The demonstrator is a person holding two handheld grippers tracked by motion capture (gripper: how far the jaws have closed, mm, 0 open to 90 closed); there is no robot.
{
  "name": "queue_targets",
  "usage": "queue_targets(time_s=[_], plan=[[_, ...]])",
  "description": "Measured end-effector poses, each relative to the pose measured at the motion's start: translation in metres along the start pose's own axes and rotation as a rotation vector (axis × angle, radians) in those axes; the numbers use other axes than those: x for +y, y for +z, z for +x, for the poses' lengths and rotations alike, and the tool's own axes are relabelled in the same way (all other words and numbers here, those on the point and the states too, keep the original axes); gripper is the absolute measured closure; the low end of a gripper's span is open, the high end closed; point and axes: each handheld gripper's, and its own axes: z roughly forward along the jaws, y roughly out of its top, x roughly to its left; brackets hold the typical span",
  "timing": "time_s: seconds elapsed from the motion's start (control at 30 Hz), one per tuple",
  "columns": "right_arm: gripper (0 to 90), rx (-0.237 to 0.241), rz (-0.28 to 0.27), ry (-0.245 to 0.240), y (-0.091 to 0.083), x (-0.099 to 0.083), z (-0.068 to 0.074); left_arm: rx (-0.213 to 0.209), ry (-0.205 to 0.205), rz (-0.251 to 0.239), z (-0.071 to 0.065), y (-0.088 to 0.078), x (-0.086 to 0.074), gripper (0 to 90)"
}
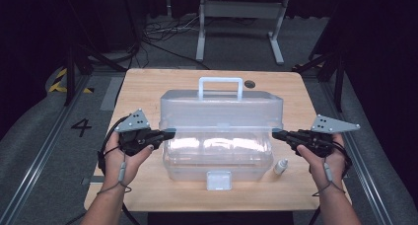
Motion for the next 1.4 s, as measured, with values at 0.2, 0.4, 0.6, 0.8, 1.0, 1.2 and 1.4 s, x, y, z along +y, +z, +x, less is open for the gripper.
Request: queue_targets(time_s=[0.2,0.4,0.6,0.8,1.0,1.2,1.4], plan=[[90.0,-0.003,-0.011,0.007,0.001,0.003,-0.002,0.007,-0.015,-0.013,0.004,0.000,0.007,90.0],[90.0,-0.014,-0.012,0.006,0.002,0.011,-0.005,0.016,-0.011,-0.018,0.007,0.000,0.013,90.0],[90.0,-0.025,-0.011,0.000,0.004,0.019,-0.008,0.037,-0.007,-0.018,0.011,0.000,0.022,90.0],[90.0,-0.026,-0.021,0.002,0.005,0.024,-0.011,0.044,-0.012,-0.022,0.016,0.001,0.028,90.0],[90.0,-0.003,-0.043,0.039,0.005,0.028,-0.018,0.055,-0.013,-0.022,0.020,0.002,0.033,90.0],[90.0,-0.019,-0.042,0.033,0.008,0.035,-0.021,0.066,-0.014,-0.025,0.025,0.003,0.040,90.0],[90.0,-0.029,-0.045,0.036,0.010,0.040,-0.024,0.073,-0.018,-0.032,0.029,0.004,0.045,90.0]])
